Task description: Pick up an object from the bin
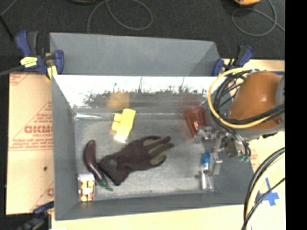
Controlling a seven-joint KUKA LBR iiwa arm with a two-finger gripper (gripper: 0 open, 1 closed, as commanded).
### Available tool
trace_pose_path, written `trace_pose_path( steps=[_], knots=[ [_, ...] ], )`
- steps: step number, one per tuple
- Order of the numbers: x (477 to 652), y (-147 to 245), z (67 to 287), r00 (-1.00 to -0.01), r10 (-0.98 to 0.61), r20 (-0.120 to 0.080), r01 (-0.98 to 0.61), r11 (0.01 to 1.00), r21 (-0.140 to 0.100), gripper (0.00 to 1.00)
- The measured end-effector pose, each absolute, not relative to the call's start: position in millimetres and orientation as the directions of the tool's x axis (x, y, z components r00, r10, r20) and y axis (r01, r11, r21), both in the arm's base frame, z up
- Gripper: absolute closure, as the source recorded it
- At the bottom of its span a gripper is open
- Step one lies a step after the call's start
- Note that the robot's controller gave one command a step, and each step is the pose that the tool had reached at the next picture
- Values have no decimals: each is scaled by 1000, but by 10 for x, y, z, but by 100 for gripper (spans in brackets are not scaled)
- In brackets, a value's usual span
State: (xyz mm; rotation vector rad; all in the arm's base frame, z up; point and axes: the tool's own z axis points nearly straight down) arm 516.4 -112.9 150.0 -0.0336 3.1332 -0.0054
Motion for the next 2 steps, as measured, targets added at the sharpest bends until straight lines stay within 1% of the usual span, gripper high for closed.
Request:
trace_pose_path(
  steps=[1,2],
  knots=[
    [5230,-617,1007,-991,-131,-6,-131,991,-4,0],
    [4996,-190,994,-996,-89,-1,-89,996,-1,0]
  ],
)
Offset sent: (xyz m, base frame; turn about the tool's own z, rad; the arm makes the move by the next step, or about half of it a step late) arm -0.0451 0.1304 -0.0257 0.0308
